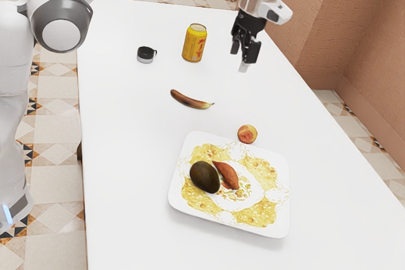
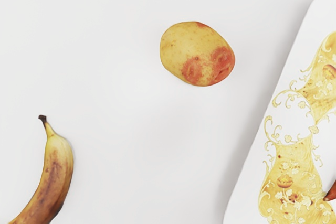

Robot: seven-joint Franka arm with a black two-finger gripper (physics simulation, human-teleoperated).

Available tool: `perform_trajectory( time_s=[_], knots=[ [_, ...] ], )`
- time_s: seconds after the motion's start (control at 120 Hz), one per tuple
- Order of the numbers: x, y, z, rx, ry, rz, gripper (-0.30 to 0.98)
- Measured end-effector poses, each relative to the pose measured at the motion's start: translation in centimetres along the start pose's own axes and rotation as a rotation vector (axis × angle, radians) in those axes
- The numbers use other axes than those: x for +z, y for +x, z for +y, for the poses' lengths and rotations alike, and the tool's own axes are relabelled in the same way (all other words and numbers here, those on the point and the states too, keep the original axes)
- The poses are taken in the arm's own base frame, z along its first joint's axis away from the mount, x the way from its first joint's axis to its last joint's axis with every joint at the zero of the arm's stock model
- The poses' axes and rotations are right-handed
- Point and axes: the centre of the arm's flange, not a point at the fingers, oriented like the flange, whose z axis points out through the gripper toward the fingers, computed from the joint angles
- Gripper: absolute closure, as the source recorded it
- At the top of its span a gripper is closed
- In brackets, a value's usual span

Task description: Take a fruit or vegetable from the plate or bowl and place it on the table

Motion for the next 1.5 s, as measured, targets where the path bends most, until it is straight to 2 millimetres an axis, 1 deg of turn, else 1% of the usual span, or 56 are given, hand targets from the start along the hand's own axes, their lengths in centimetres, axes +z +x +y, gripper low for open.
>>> perform_trajectory(
  time_s=[0.517,0.608,0.7,0.75,0.817,0.95,1.042,1.133,1.208,1.267,1.325,1.392,1.458,1.5],
  knots=[
    [0.1,0.3,-0.6,0.017,-0.016,0.016,0.00],
    [0.4,0.8,-0.3,0.076,-0.015,0.025,0.00],
    [0.6,1.7,0.6,0.182,-0.010,0.041,0.00],
    [0.1,1.6,1.5,0.246,-0.011,0.056,0.00],
    [-0.5,1.6,3.2,0.339,-0.010,0.070,0.00],
    [-0.3,1.4,6.6,0.510,-0.003,0.065,0.00],
    [1.8,-1.7,7.7,0.610,-0.022,0.017,0.00],
    [4.2,-4.0,8.8,0.703,-0.019,-0.018,0.00],
    [6.1,-4.8,9.9,0.773,-0.008,-0.029,0.00],
    [7.9,-5.2,11.1,0.828,-0.005,-0.037,0.00],
    [9.4,-5.8,13.0,0.892,-0.002,-0.040,0.00],
    [11.0,-7.1,16.0,0.979,0.000,-0.042,0.00],
    [12.1,-8.4,19.3,1.066,0.007,-0.037,0.00],
    [12.7,-8.9,20.7,1.107,0.010,-0.032,0.00]
  ],
)
